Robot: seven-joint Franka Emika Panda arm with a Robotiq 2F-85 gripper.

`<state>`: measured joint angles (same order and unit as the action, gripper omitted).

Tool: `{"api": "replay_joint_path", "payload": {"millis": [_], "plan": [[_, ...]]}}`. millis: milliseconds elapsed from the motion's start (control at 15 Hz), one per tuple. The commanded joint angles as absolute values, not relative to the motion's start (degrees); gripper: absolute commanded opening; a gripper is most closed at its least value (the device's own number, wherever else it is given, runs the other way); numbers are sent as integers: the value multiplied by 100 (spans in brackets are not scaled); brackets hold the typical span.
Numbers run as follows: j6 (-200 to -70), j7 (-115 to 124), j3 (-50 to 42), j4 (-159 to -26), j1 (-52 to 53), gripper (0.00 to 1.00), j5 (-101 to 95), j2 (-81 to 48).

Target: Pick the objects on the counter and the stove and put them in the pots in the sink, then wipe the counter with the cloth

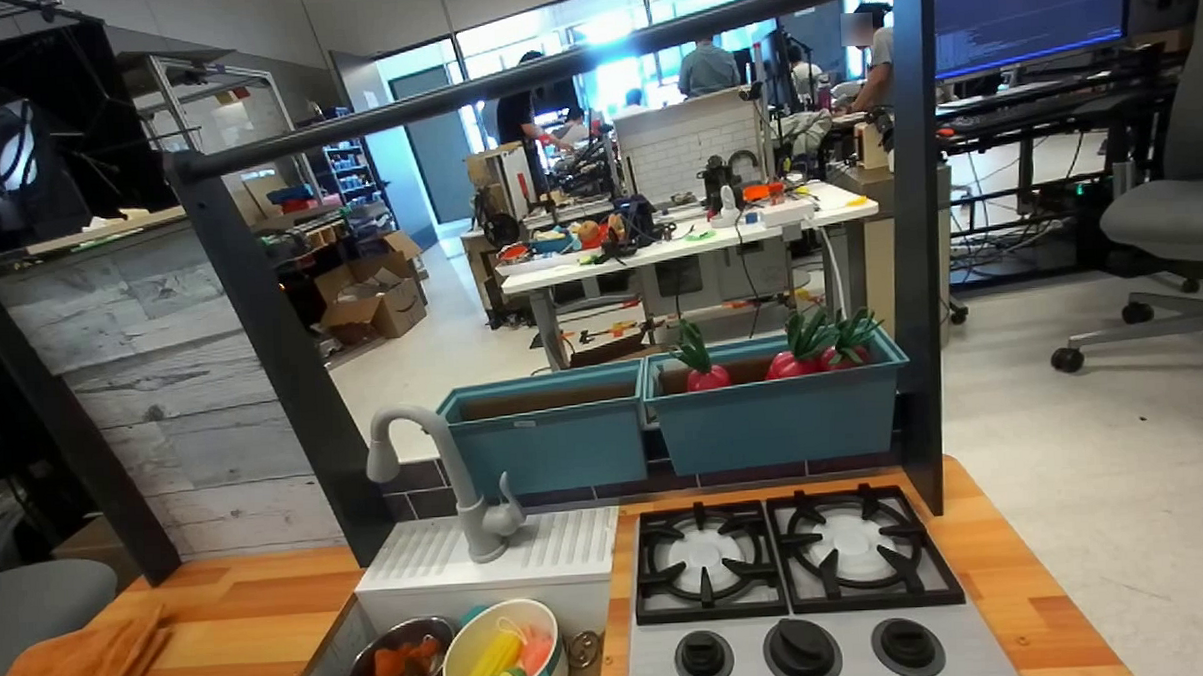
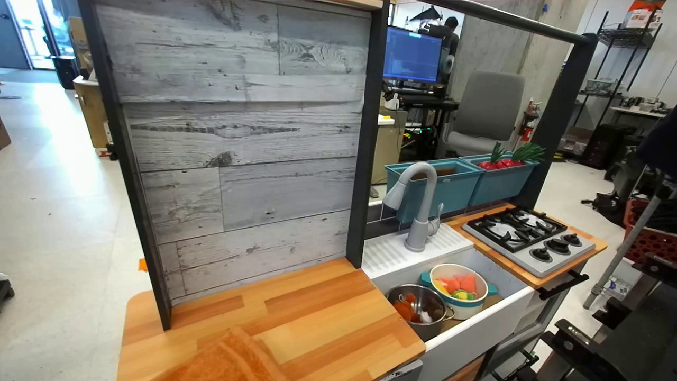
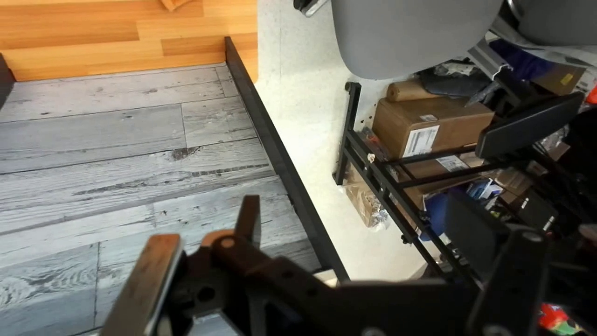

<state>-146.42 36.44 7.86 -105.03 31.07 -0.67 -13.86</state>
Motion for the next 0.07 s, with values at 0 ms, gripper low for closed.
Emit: {"api": "replay_joint_path", "payload": {"millis": [0], "plan": [[-14626, 3693, 1008, -10554, 2897, 100, -149, -1352]]}}
